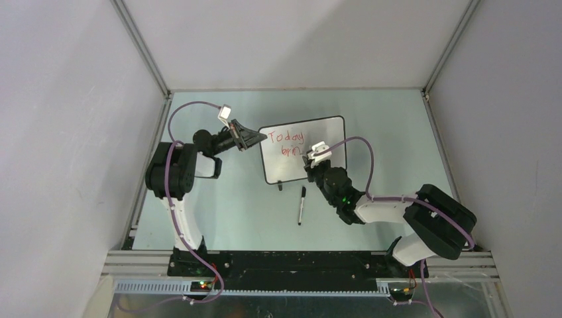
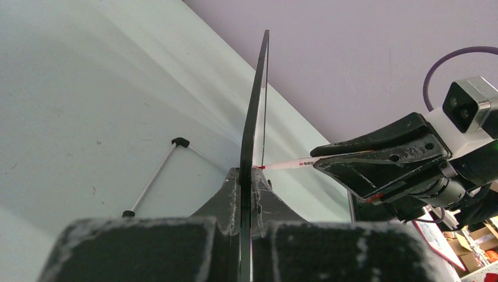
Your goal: Write a sentence on the whiteboard
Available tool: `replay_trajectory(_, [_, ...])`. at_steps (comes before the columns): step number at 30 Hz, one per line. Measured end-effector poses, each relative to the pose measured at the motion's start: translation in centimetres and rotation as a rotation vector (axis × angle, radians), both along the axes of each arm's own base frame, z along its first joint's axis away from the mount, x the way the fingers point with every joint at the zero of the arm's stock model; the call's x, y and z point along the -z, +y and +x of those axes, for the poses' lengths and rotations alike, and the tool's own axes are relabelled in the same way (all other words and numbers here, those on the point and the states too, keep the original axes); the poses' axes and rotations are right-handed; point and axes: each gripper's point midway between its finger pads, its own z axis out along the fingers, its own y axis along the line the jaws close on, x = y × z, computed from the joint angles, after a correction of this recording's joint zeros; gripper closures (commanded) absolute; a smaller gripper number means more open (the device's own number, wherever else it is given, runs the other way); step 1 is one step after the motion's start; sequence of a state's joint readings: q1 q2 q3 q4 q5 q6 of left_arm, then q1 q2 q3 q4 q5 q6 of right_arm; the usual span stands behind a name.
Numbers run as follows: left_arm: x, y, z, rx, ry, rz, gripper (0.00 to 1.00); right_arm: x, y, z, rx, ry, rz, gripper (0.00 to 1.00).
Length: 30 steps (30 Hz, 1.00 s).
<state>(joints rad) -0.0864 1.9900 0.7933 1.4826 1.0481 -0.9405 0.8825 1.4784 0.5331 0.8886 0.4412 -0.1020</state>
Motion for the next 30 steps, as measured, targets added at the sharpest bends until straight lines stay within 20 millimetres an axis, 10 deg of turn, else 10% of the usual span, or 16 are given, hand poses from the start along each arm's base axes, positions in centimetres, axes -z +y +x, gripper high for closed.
replay_trajectory(30, [0.0, 0.2, 0.1, -0.007, -0.001, -0.001, 1.0, -1.8, -1.8, -0.8, 0.028, 0.059, 0.083, 1.0])
